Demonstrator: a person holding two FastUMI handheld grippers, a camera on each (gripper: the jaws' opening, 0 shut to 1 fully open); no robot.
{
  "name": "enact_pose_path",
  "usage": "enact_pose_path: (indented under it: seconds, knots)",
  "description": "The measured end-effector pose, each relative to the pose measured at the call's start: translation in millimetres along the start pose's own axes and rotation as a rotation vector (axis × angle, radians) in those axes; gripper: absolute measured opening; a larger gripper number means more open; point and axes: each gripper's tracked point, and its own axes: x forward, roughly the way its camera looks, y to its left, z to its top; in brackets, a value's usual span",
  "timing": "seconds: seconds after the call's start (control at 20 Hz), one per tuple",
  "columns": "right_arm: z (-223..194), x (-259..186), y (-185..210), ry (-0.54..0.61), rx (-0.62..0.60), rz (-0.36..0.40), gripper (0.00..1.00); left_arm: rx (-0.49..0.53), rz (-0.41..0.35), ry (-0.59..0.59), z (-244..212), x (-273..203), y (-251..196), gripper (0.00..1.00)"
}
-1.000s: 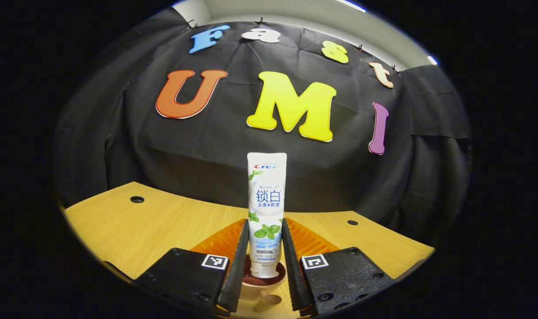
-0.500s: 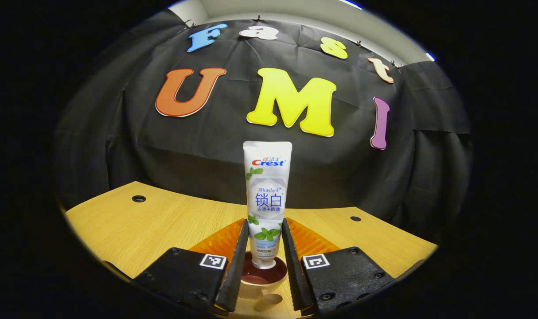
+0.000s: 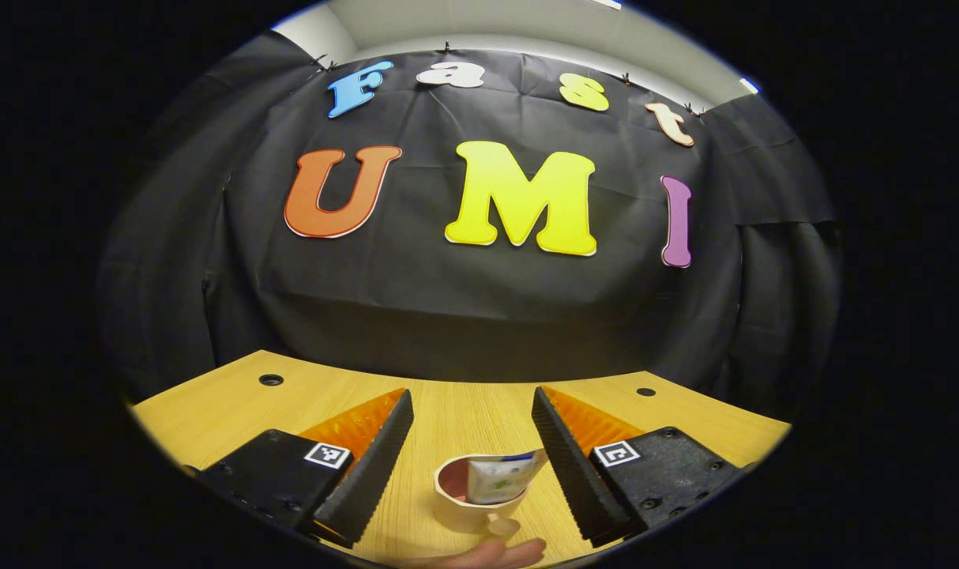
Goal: Put the toothbrush and toothpaste on the desktop into the cup, then pick up the cup and place it on the coaster on the desktop.
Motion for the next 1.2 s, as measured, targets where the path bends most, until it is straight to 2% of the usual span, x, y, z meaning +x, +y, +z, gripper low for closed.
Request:
enact_pose_path:
  seconds: [0.3, 0.5, 0.75, 1.2]
  knots:
    - [26, 32, 36, -0.012, -0.040, 0.032, 0.00, -0.009, 0.058, -0.030, 5, -41, 31, 0.98]
    - [52, 56, 75, -0.027, -0.050, 0.088, 0.00, 0.000, 0.091, -0.008, -9, -67, 51, 0.98]
    - [96, 88, 122, -0.061, -0.069, 0.146, 0.00, 0.032, 0.088, 0.078, -46, -89, 57, 0.99]
    - [165, 131, 191, -0.076, -0.046, 0.227, 0.00, -0.033, 0.042, 0.139, -91, -90, 45, 0.99]
